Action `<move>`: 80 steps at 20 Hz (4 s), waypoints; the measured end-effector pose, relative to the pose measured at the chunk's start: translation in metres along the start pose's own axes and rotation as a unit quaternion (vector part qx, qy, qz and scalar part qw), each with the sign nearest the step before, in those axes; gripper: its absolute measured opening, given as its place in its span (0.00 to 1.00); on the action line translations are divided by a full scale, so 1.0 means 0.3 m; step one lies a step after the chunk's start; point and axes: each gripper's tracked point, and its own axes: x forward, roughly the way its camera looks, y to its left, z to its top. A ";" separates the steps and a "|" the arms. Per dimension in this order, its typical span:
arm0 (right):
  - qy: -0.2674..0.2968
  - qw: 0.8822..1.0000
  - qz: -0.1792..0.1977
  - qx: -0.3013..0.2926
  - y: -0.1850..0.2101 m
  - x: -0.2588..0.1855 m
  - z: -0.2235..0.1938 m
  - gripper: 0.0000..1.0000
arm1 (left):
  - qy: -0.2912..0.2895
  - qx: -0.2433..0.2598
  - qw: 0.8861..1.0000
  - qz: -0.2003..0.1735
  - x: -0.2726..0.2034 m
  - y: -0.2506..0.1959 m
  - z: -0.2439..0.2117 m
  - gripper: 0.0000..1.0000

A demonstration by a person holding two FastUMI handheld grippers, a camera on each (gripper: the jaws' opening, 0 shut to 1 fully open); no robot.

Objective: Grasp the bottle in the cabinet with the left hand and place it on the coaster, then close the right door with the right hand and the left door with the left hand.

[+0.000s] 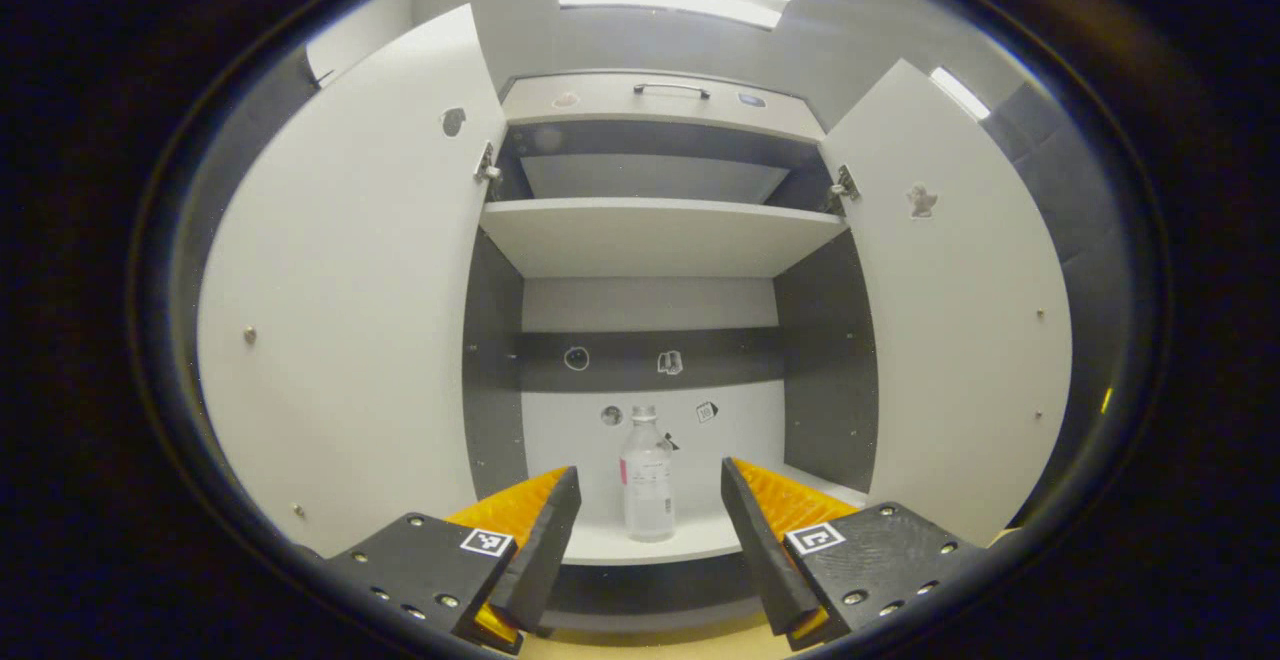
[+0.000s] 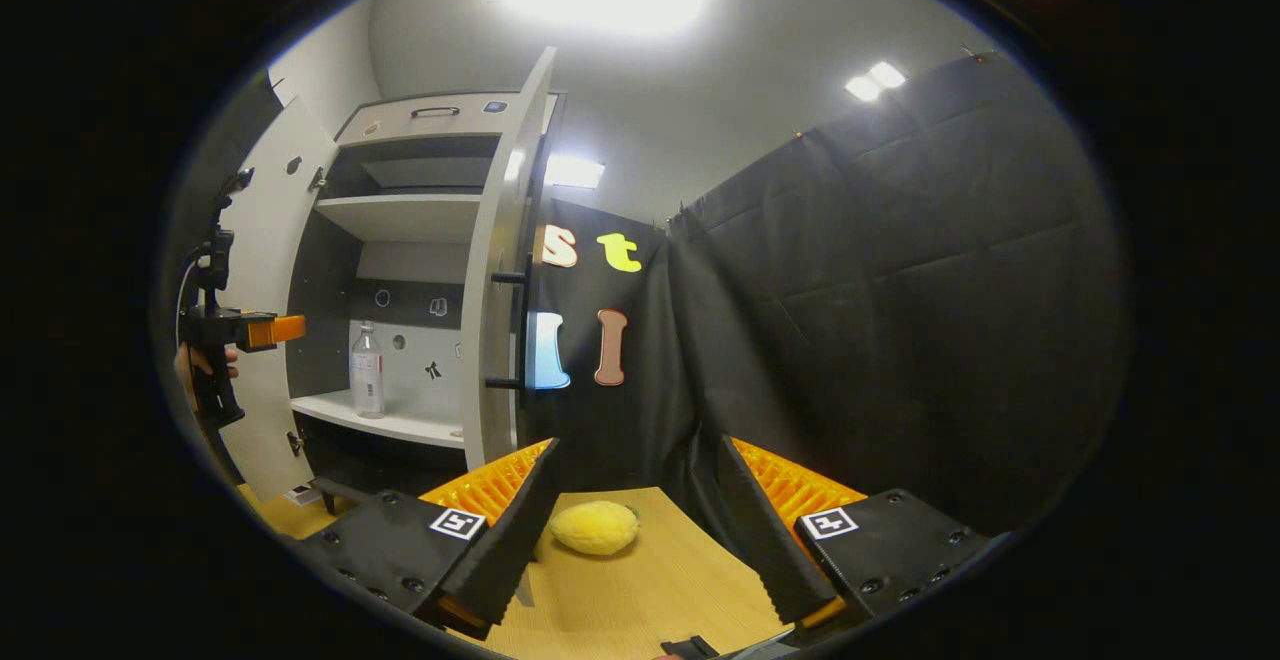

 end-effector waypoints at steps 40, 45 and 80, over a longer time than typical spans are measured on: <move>0.030 0.996 -0.080 -0.016 -0.134 -0.002 -0.037 0.98 | 0.049 -0.027 0.998 0.035 0.280 0.036 -0.343 0.70; 0.034 0.998 -0.053 -0.016 -0.169 -0.055 -0.036 0.98 | 0.041 -0.021 0.998 0.035 0.124 -0.015 -0.327 0.70; 0.089 0.993 0.048 -0.063 -0.138 -0.305 -0.150 0.96 | 0.175 -0.032 0.984 -0.008 -0.542 -0.362 -1.205 0.70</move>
